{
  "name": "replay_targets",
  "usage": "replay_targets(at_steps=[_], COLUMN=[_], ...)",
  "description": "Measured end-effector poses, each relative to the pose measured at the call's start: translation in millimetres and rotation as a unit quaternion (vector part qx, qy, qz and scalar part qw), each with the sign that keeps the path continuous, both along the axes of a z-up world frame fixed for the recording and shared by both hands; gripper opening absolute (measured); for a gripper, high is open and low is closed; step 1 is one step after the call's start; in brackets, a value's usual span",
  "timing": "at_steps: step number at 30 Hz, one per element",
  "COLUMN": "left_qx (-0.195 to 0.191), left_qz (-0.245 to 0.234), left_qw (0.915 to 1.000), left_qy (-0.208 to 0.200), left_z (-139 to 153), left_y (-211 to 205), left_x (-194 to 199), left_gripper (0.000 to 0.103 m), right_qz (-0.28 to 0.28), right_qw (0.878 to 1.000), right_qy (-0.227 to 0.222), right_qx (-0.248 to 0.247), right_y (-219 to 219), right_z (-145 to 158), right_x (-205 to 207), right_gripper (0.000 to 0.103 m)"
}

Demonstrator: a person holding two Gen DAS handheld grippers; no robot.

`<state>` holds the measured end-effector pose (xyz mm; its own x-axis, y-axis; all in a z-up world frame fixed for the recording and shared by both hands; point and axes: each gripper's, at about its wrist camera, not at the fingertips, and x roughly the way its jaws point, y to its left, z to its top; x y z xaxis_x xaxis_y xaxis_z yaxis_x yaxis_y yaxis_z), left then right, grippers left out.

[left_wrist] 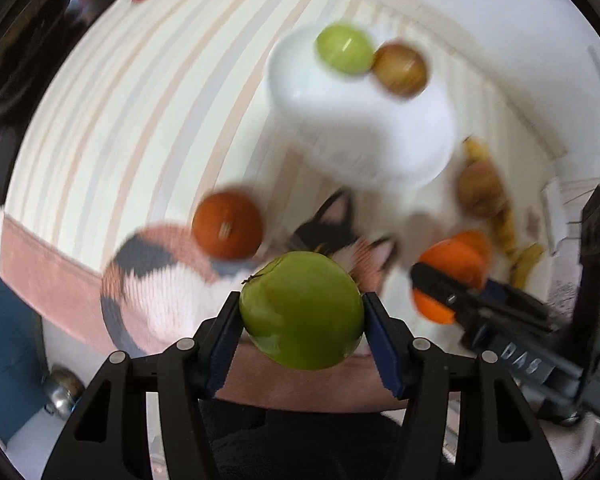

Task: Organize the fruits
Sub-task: 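Grasp the second green apple with the left gripper while the right grasps a tangerine, then place the green apple and tangerine on the white plate, opening both grippers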

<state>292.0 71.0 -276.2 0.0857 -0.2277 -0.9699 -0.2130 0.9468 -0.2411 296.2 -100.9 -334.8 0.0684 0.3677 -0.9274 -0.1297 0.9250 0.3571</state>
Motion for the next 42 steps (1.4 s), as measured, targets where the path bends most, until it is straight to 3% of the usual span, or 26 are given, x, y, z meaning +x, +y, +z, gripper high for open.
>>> replay_targets(at_steps=[4,7,12,19,29,32,34,36,38,42], left_qx=[0.001,0.016,0.048,0.061,0.071,0.067,0.061,0.050,0.048,0.048], left_qz=[-0.014,-0.018,-0.032,-0.048,-0.079,-0.074,-0.068,-0.059,-0.053,-0.043], left_qw=[0.9994,0.9989,0.9983,0.9962,0.9911,0.9907,0.9911,0.9931,0.9943,0.9963], left_qy=[-0.032,-0.039,-0.013,0.039,0.081,0.093,0.096,0.088,0.079,0.057], left_z=[26,26,4,-33,-63,-69,-71,-65,-54,-35], left_y=[2,8,25,34,15,15,18,22,27,31], left_x=[42,70,120,162,162,160,160,160,164,157], left_gripper=[0.056,0.056,0.056,0.057,0.057,0.057,0.063,0.076,0.083,0.083], right_qz=[0.007,0.014,0.030,0.044,0.068,0.070,0.068,0.066,0.062,0.053], right_qw=[1.000,0.999,0.998,0.996,0.995,0.995,0.995,0.995,0.995,0.996], right_qy=[-0.027,-0.046,-0.056,-0.045,-0.011,-0.010,-0.008,-0.007,-0.007,-0.014], right_qx=[0.013,0.002,-0.027,-0.057,-0.075,-0.076,-0.072,-0.073,-0.075,-0.077], right_y=[4,9,19,36,51,57,56,53,50,42], right_z=[33,42,29,-8,-41,-40,-36,-33,-27,-13], right_x=[28,55,95,125,128,130,131,131,130,126], right_gripper=[0.066,0.066,0.066,0.066,0.067,0.077,0.084,0.087,0.089,0.095])
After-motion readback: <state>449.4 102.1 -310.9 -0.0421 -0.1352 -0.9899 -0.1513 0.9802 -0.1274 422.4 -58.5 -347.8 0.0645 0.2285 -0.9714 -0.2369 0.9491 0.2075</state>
